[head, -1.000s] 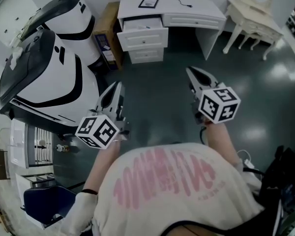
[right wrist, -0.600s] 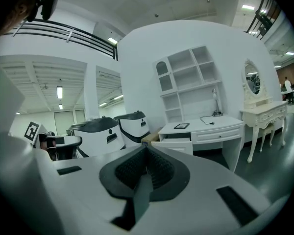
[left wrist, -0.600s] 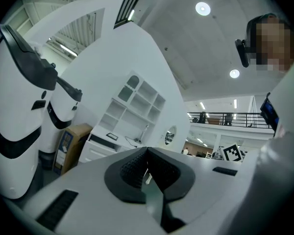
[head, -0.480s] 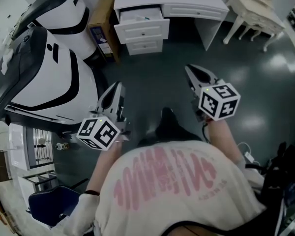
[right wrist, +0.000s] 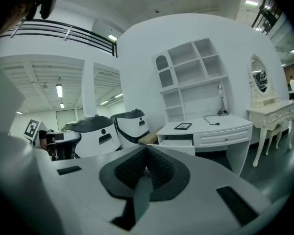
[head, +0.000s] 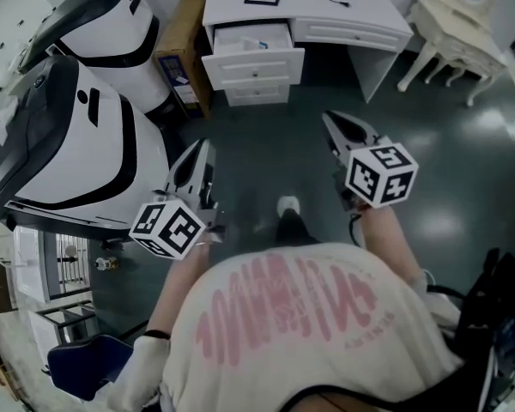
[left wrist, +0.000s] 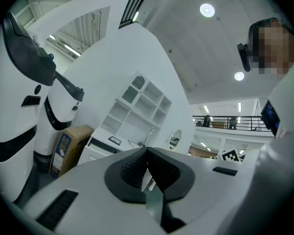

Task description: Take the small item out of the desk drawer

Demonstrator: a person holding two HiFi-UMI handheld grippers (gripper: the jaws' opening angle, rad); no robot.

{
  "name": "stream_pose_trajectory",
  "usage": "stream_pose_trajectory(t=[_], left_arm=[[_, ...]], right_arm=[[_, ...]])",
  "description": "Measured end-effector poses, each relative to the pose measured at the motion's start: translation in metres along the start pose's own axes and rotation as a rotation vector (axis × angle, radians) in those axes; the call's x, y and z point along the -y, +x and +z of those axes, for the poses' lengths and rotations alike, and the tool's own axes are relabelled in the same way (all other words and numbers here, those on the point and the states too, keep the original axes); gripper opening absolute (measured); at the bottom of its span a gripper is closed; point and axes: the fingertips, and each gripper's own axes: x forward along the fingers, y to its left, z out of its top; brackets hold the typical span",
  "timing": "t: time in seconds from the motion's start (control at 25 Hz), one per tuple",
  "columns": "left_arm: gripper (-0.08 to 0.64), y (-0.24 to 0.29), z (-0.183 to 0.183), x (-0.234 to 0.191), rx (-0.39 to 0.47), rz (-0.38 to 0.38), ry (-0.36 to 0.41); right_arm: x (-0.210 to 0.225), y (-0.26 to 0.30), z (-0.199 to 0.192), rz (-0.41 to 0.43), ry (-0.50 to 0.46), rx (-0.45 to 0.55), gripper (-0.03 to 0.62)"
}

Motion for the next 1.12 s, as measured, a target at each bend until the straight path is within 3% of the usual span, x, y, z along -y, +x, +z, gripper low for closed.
stream_pose_trajectory(t=[0.88,1.12], left_arm=[[0.029,0.213,0.054,-0.070,0.058,0.074,-0.007],[0.029,0.224,0.040,-0.095,0.018,0.131,-0.039]], right_arm=[[0.149,0.184,0.095,0.109,-0.011,-0.011,0.017],[0.162,0.217,0.079,0.128,0.029,-0.068,0.017]])
